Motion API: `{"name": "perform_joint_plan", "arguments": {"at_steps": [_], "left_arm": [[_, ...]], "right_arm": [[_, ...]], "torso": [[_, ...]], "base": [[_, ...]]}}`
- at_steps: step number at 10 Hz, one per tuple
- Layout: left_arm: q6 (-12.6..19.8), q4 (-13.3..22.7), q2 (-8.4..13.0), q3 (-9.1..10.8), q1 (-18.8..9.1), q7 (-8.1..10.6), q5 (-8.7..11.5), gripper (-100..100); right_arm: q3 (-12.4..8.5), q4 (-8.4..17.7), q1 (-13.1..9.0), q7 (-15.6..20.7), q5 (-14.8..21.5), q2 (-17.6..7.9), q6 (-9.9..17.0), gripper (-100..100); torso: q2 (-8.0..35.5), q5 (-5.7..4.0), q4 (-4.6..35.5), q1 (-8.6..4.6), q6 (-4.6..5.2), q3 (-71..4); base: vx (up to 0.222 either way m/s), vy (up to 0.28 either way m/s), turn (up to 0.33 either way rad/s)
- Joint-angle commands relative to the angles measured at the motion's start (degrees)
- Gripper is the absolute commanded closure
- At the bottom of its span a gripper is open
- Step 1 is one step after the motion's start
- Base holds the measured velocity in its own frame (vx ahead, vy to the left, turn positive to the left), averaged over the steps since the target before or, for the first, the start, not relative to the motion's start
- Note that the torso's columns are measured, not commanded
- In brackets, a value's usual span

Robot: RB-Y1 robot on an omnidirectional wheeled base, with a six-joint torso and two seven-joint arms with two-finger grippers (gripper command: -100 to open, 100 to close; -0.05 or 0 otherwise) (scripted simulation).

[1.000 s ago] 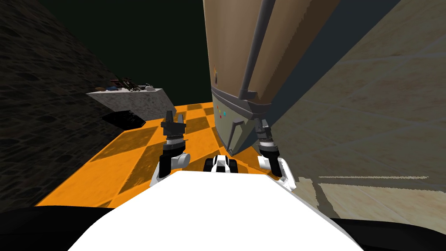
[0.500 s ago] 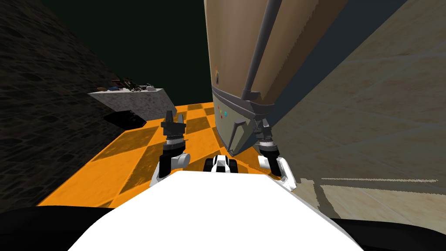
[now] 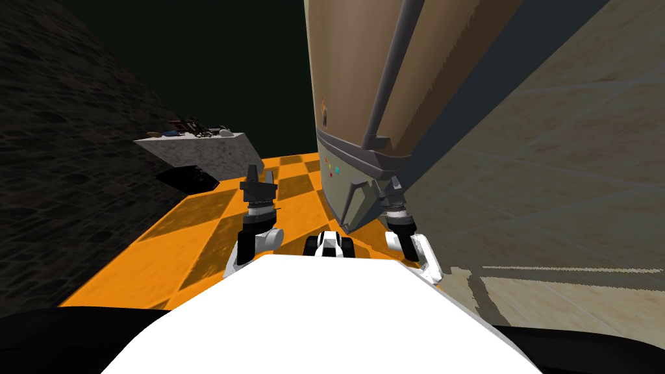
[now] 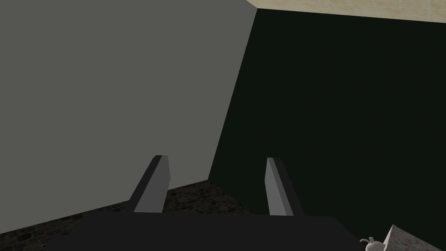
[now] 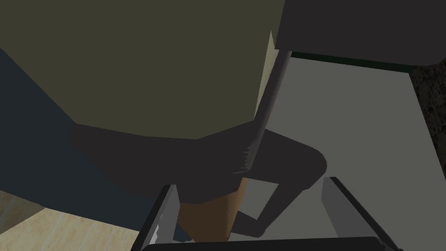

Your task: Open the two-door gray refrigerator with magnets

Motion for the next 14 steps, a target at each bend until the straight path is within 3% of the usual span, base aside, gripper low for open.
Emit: {"name": "perform_joint_plan", "arguments": {"at_steps": [1, 14], "left_arm": [[0.0, 0.0, 0.0, 0.00, 0.0, 0.00, 0.0, 0], [0.0, 0.0, 0.0, 0.00, 0.0, 0.00, 0.0, 0]], "right_arm": [[-0.3, 0.3, -0.3, 3.4, 2.5, -0.5, -0.2, -100], [-2.0, 3.7, -1.7, 21.9, 17.6, -5.1, -0.5, -100]], "torso": [[-0.1, 0.02, 0.0, 0.06, -0.05, 0.0], [-1.0, 0.17, -0.4, 0.44, -0.56, -0.7]], "base": [[0.008, 0.020, 0.002], [0.008, 0.022, 0.000]]}}
